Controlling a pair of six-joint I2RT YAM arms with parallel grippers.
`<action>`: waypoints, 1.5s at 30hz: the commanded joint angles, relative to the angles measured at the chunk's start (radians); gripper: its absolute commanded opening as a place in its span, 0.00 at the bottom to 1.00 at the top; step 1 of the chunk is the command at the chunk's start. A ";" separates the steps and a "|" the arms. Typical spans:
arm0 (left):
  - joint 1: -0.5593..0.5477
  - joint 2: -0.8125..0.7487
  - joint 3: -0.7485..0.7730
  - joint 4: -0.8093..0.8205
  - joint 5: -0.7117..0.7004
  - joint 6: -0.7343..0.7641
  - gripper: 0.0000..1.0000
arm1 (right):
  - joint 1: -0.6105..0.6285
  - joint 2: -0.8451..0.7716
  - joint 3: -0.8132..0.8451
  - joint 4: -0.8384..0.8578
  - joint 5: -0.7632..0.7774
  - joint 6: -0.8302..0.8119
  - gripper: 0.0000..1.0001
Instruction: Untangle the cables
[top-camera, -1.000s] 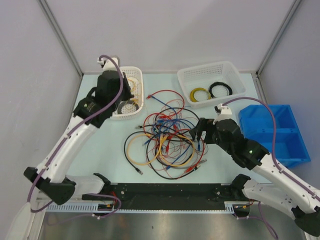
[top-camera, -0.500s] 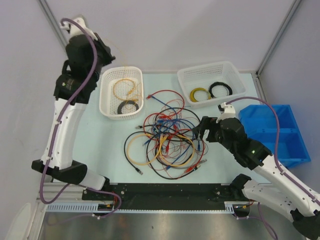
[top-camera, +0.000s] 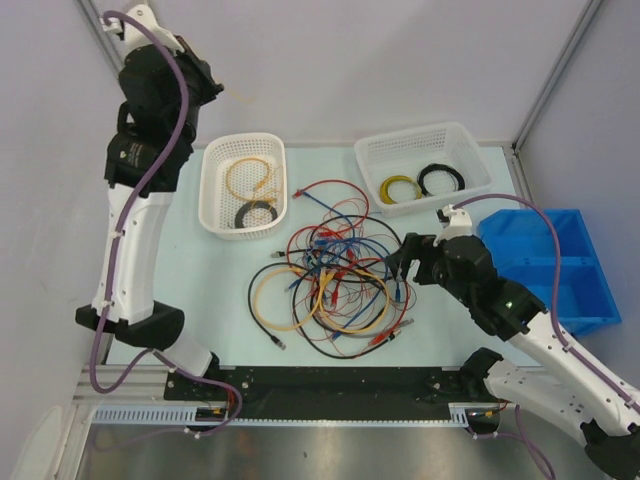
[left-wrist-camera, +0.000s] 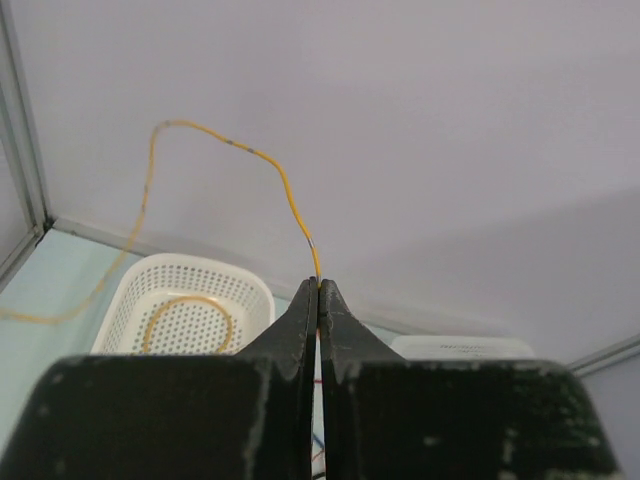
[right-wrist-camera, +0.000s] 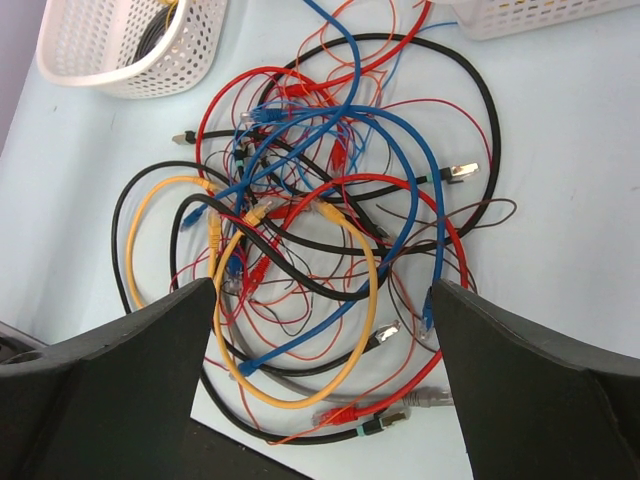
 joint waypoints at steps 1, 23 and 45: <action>0.019 0.016 -0.141 0.033 0.007 0.019 0.00 | -0.014 -0.003 0.034 0.004 -0.003 -0.019 0.95; 0.087 0.097 -0.419 0.135 0.068 -0.003 0.00 | -0.047 0.092 0.032 0.011 -0.015 -0.037 0.95; 0.047 -0.114 -0.802 0.176 0.126 -0.052 1.00 | -0.052 0.095 0.034 0.022 -0.032 -0.023 0.95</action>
